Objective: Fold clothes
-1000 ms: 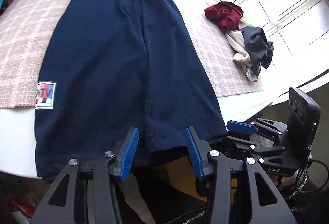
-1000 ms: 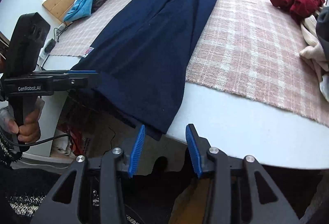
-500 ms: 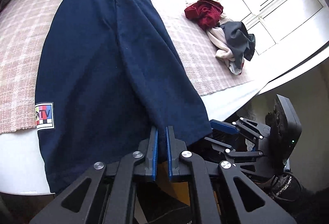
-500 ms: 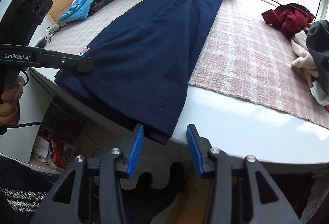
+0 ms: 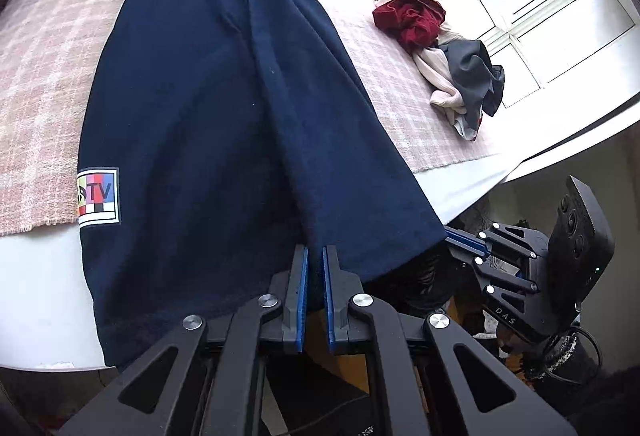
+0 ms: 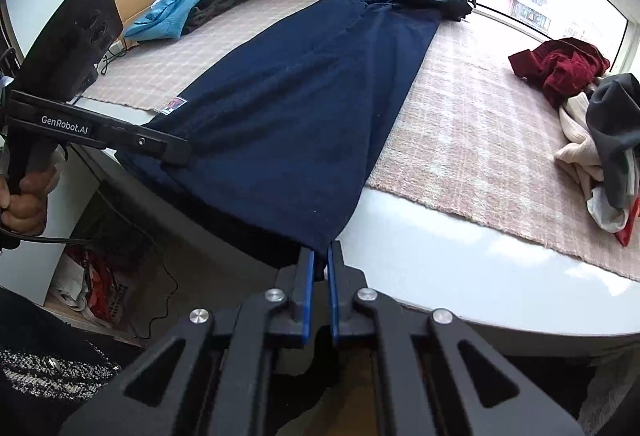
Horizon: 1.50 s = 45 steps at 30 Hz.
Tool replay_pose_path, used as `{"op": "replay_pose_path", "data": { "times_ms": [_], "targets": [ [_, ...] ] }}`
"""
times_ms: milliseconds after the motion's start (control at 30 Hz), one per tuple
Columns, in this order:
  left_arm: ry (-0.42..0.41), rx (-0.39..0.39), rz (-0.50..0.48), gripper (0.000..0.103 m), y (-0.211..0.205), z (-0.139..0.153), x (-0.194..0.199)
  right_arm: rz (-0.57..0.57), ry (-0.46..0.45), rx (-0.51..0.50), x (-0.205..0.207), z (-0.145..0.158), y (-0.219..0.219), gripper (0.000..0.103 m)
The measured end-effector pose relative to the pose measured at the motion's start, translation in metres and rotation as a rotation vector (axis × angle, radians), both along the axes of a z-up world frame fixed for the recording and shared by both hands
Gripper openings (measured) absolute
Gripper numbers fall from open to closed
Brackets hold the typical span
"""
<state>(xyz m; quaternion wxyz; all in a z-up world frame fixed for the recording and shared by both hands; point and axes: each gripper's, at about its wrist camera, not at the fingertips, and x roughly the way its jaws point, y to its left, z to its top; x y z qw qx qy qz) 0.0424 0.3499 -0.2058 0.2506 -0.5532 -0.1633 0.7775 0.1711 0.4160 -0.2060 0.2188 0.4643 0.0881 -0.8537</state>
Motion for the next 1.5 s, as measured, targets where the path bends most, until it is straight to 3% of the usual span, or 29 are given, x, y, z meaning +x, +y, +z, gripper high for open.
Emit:
{"op": "replay_pose_path", "data": {
  "times_ms": [67,133,300,367,400,433,600,667,767,833,900,1000,1133,1233,1300,1433,1500],
  "targets": [
    [0.009,0.001,-0.004,0.006,0.001,0.002,0.000,0.000,-0.002,0.007,0.000,-0.003,-0.001,0.011],
    [0.018,0.004,-0.003,0.006,-0.001,0.005,0.000,-0.009,0.007,0.038,-0.001,-0.006,-0.005,0.024],
    [0.033,0.014,0.007,0.006,-0.006,0.011,-0.001,-0.010,0.007,0.040,-0.005,-0.014,-0.011,0.025],
    [0.029,0.010,-0.004,0.006,-0.005,0.010,-0.002,-0.016,0.008,0.039,-0.007,-0.017,-0.012,0.023],
    [0.025,0.011,-0.009,0.006,-0.003,0.009,-0.002,-0.027,0.002,0.034,-0.009,-0.017,-0.010,0.009],
    [0.020,0.015,-0.015,0.006,-0.001,0.009,-0.002,-0.039,0.010,0.024,-0.008,-0.013,-0.006,0.004],
    [0.062,0.078,-0.032,0.007,0.004,0.020,0.008,-0.048,0.104,0.039,0.012,0.026,0.008,0.004],
    [0.049,0.022,-0.059,0.004,0.011,0.006,0.011,-0.046,0.071,0.074,0.010,0.017,0.006,0.004],
    [-0.024,0.000,-0.078,0.003,0.011,-0.017,0.010,-0.045,-0.028,0.180,0.002,-0.014,-0.003,0.005],
    [-0.037,-0.019,-0.084,0.003,0.009,-0.020,0.012,-0.057,-0.054,0.149,0.006,-0.007,0.005,0.007],
    [0.002,-0.048,-0.092,0.016,0.003,-0.007,0.020,-0.068,-0.080,0.119,0.010,0.000,0.014,0.009],
    [0.080,-0.152,-0.049,0.024,-0.016,0.010,0.032,-0.133,-0.115,-0.023,0.006,0.023,0.036,0.022],
    [0.119,-0.213,-0.038,0.029,-0.035,0.013,0.043,-0.149,-0.101,-0.231,-0.021,0.070,0.051,0.024],
    [0.115,-0.232,-0.022,0.029,-0.034,0.007,0.045,-0.089,-0.080,-0.265,-0.053,0.096,0.038,0.039],
    [0.137,-0.248,-0.016,0.030,-0.035,0.006,0.049,-0.026,-0.108,-0.279,-0.077,0.105,0.024,0.042],
    [0.200,-0.354,-0.001,0.037,-0.032,0.004,0.053,0.105,-0.161,-0.215,-0.101,0.089,-0.021,0.042],
    [0.196,-0.369,0.013,0.037,-0.035,-0.001,0.049,0.148,-0.206,-0.201,-0.106,0.074,-0.040,0.042]
  ]
}}
